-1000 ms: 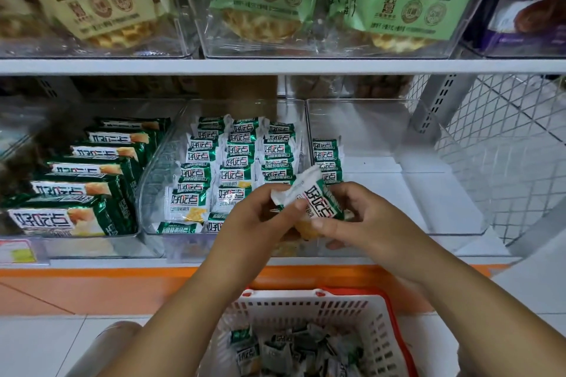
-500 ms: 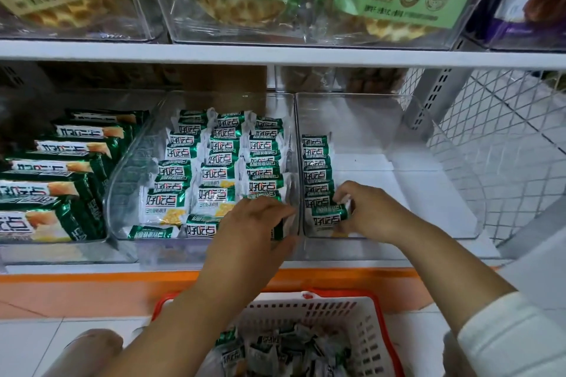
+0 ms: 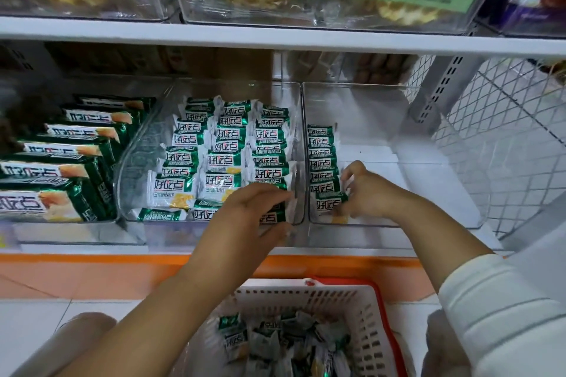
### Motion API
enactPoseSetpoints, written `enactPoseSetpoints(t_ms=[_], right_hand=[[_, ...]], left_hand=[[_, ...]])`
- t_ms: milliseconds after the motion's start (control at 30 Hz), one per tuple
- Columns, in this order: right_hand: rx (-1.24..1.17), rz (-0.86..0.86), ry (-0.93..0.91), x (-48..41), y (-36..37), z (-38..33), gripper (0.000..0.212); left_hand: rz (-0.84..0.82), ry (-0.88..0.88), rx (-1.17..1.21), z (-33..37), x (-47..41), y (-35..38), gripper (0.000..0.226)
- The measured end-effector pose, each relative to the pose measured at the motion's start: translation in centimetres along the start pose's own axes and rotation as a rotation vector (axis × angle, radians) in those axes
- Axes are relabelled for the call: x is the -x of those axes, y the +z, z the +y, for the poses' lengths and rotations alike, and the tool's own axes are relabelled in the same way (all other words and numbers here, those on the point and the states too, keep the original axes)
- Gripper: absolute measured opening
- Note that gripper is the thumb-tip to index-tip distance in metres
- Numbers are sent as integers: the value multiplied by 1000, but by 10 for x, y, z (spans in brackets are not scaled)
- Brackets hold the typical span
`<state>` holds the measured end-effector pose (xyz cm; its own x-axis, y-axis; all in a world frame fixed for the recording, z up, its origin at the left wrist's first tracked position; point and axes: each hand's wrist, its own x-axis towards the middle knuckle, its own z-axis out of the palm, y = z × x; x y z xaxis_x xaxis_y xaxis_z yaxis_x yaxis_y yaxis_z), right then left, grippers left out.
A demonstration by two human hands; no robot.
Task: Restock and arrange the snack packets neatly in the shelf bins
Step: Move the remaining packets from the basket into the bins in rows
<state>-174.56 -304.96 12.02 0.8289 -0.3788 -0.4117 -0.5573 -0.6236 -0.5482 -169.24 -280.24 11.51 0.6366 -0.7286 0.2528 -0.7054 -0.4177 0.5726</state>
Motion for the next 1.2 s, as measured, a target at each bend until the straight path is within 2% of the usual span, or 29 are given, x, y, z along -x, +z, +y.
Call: enactPoseSetpoints(t_ms=[67, 100, 167, 233, 300, 333, 400, 467, 500, 567, 600, 667, 733, 833, 900, 967, 1067, 1133, 1200], right_hand=[[74, 135, -32, 16, -14, -5, 63], [57, 248, -75, 28, -21, -8, 57], [-163, 475, -236, 61, -27, -14, 30], [-502, 563, -371, 100, -14, -20, 12], [-663, 500, -403, 128, 24, -14, 11], [-635, 415, -361, 134, 53, -3, 11], [-480, 153, -220, 134, 114, 24, 8], [-367, -119, 10, 120, 175, 65, 10], [-280, -225, 101, 113, 201, 86, 24], [-162, -330, 192, 101, 239, 121, 62], [-186, -337, 243, 97, 252, 132, 66], [-271, -343, 316, 88, 277, 141, 58], [-361, -354, 361, 76, 299, 141, 59], [-453, -354, 412, 63, 330, 140, 84], [-386, -336, 420, 60, 345, 141, 87], [-305, -269, 431, 54, 358, 145, 78], [-206, -258, 494, 46, 358, 146, 58], [-222, -231, 464, 45, 353, 145, 39], [-275, -123, 390, 46, 345, 140, 32]], left_hand=[[57, 20, 23, 0, 11, -6, 40], [87, 20, 37, 0, 19, -9, 37], [121, -6, 78, -2, 41, -13, 32], [92, -76, 111, -11, 69, -6, 28], [-20, -179, 128, -24, 97, 12, 27], [-98, -250, 141, -34, 110, 25, 27], [-245, -389, 122, -52, 136, 58, 28], [-376, -528, 165, -70, 161, 92, 34], [-443, -584, 208, -77, 174, 106, 38], [-541, -651, 248, -93, 197, 132, 43], [-567, -685, 243, -100, 207, 145, 45], [-620, -774, 221, -108, 219, 165, 45], [-636, -805, 245, -115, 227, 181, 46], [-620, -873, 264, -127, 237, 201, 56], [-615, -922, 292, -138, 247, 218, 57], [-623, -934, 319, -142, 251, 229, 55], [-603, -998, 369, -139, 247, 235, 54], [-600, -1058, 426, -135, 244, 237, 52], [-596, -1101, 457, -139, 243, 239, 51]])
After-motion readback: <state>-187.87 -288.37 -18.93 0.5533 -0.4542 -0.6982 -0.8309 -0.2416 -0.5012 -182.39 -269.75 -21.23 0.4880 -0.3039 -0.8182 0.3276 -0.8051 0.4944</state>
